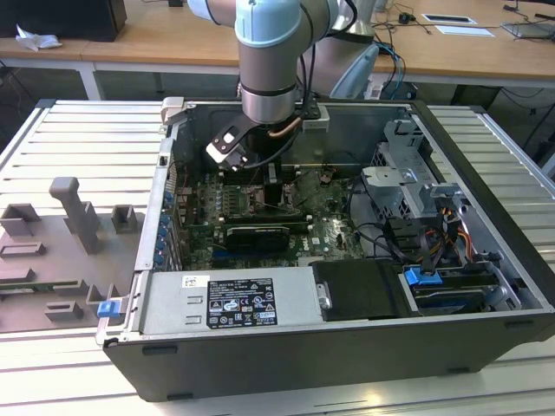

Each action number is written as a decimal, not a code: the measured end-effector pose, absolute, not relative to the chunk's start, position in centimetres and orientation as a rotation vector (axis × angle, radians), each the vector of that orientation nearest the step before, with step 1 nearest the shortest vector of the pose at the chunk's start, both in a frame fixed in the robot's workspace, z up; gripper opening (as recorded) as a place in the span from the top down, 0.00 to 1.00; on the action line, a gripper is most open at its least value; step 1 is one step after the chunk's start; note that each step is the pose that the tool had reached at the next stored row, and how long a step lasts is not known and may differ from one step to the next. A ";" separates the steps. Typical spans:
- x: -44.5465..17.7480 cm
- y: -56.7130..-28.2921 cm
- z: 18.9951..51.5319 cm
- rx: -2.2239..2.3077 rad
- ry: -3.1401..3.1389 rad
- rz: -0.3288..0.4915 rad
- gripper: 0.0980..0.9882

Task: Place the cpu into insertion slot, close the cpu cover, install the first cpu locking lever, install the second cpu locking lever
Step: 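Place the cpu into insertion slot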

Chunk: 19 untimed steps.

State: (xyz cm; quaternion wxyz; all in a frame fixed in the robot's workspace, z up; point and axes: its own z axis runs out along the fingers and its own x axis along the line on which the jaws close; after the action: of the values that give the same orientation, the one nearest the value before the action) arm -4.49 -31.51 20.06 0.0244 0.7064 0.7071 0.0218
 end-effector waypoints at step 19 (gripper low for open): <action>-5.5 -31.5 21.6 2.192 2.193 0.068 0.42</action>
State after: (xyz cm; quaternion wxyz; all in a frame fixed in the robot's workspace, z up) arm -5.51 -31.51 21.56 0.0200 0.7065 0.7071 0.0219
